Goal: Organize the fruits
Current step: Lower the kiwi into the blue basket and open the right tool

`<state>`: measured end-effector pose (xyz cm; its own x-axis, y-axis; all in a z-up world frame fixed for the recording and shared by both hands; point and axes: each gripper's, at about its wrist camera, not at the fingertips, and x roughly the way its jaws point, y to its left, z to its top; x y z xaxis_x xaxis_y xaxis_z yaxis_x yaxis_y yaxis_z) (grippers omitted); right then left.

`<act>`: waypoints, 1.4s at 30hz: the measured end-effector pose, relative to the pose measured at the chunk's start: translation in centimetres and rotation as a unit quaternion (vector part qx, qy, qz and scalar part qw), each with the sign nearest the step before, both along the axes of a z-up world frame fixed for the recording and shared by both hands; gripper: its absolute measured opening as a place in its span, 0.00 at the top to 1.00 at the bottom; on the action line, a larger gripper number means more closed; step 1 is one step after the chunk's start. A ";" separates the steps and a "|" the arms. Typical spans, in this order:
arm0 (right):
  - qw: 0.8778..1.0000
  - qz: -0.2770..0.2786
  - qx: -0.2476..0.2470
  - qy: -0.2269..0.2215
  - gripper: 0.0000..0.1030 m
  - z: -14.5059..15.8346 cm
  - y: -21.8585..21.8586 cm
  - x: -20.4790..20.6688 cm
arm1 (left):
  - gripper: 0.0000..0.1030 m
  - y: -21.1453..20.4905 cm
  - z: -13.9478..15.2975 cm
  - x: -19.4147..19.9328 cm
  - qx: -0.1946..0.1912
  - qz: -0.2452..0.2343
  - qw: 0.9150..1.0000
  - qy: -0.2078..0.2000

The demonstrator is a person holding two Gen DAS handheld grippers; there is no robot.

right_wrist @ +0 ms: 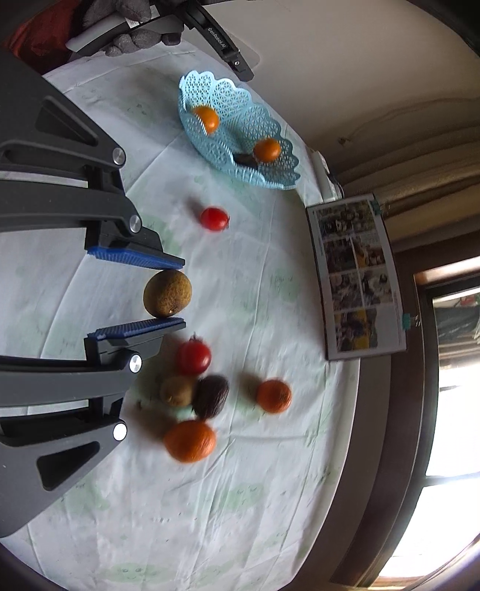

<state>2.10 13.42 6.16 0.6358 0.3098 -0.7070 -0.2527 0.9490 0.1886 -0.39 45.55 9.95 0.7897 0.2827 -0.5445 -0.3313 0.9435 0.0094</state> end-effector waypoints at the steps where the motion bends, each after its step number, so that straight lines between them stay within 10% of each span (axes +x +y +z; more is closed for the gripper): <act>1: 1.000 0.007 0.000 -0.003 0.74 0.2 0.6 0.0 | 0.18 0.1 0.0 -0.2 0.002 0.000 1.000 -0.001; 22: 0.988 0.149 -0.002 -0.033 0.73 2.5 16.4 2.0 | 0.07 2.4 -0.4 -3.4 0.001 0.016 1.000 -0.007; 42: 0.995 0.101 0.019 -0.018 0.58 1.9 11.9 2.2 | 0.06 -0.7 0.0 -2.8 0.001 -0.019 1.000 -0.006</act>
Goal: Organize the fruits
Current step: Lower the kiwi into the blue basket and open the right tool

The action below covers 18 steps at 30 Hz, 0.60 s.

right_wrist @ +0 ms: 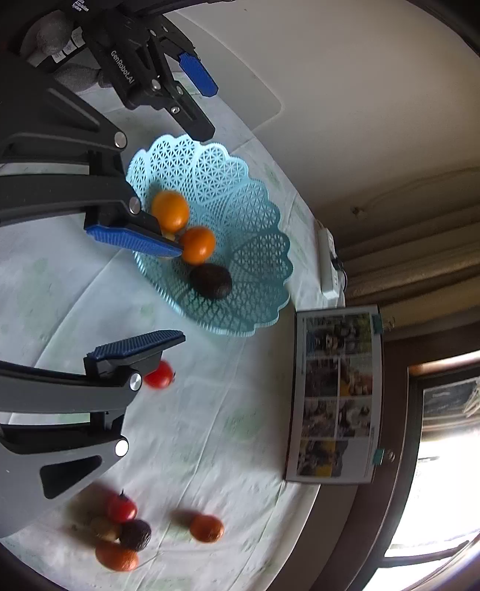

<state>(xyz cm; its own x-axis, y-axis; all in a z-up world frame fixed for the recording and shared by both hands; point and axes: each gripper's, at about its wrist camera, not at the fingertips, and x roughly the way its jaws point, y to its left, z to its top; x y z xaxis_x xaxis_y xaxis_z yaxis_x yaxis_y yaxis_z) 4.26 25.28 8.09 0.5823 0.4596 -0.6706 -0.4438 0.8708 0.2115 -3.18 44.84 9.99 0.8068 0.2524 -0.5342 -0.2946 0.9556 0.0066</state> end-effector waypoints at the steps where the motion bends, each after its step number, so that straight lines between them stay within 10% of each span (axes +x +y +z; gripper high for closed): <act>1: 1.000 -0.007 0.002 0.000 0.57 -0.1 -0.8 0.0 | 0.06 -0.3 0.0 0.0 0.000 -0.003 1.000 0.000; 18: 0.992 -0.127 0.009 0.015 0.55 -1.8 -13.4 -0.5 | 0.06 -10.5 -0.6 1.6 0.023 -0.111 0.993 0.026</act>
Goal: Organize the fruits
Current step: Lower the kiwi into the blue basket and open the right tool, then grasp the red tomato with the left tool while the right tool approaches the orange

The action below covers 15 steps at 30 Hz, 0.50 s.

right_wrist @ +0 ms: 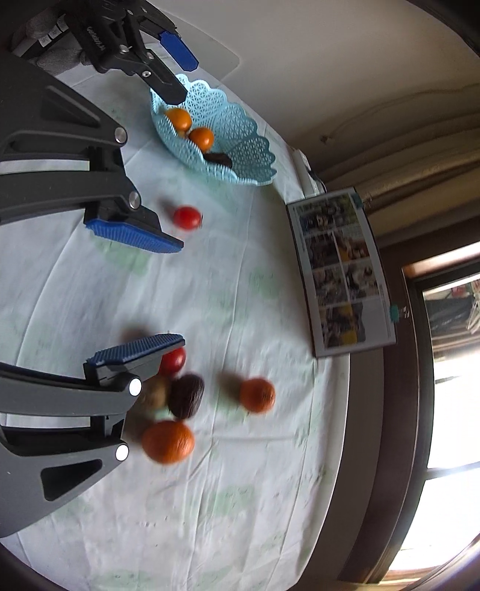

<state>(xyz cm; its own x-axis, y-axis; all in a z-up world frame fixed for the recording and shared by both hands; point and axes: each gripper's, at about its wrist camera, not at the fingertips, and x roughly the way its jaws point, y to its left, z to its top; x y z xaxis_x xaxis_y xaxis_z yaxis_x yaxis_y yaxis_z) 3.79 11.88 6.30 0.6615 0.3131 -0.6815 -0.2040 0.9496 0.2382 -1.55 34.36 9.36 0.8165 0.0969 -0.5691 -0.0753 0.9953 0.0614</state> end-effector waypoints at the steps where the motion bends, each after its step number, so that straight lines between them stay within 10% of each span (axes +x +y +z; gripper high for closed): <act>1: 1.000 -0.006 0.000 0.001 0.55 -0.1 -0.7 0.0 | 0.05 -0.7 -0.1 0.0 0.003 -0.009 1.000 0.002; 15: 0.998 -0.056 0.009 0.012 0.53 -1.4 -7.0 -0.3 | 0.06 -7.3 -3.4 2.9 0.006 -0.079 0.995 0.060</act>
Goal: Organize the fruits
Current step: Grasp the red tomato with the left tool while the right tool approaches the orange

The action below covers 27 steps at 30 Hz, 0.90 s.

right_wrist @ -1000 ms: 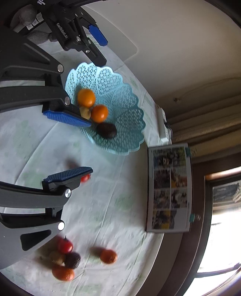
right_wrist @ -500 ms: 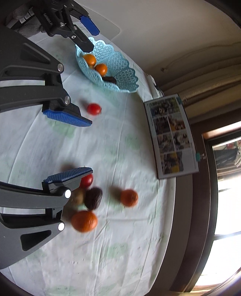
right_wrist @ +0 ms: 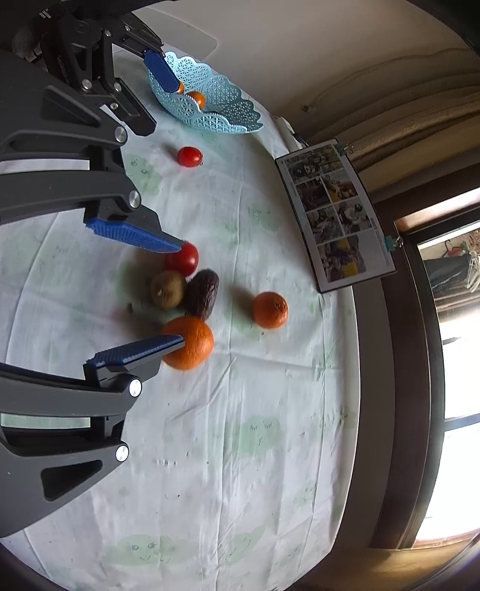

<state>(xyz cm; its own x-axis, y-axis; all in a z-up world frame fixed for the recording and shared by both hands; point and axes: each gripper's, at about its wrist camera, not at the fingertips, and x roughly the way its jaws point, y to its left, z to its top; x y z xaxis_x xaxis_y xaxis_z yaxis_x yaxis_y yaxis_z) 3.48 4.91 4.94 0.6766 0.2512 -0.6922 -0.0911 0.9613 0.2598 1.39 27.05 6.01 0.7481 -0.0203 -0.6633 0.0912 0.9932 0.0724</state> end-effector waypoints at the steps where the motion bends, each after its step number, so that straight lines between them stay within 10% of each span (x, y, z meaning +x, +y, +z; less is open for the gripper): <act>1: 1.000 -0.004 0.002 0.001 0.50 -0.1 -0.3 0.0 | 0.06 -0.1 -0.2 0.3 0.005 0.000 1.000 0.001; 27: 0.999 -0.021 0.023 0.010 0.49 -1.0 -1.6 0.4 | 0.08 -1.9 -2.4 3.0 0.012 -0.035 0.999 0.018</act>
<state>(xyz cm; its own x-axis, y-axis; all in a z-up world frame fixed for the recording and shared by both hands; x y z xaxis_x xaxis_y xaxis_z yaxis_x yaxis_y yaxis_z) 3.86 3.32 3.90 0.6737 0.2542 -0.6939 -0.0449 0.9513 0.3049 4.37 25.14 3.63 0.7211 -0.0558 -0.6906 0.1635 0.9823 0.0914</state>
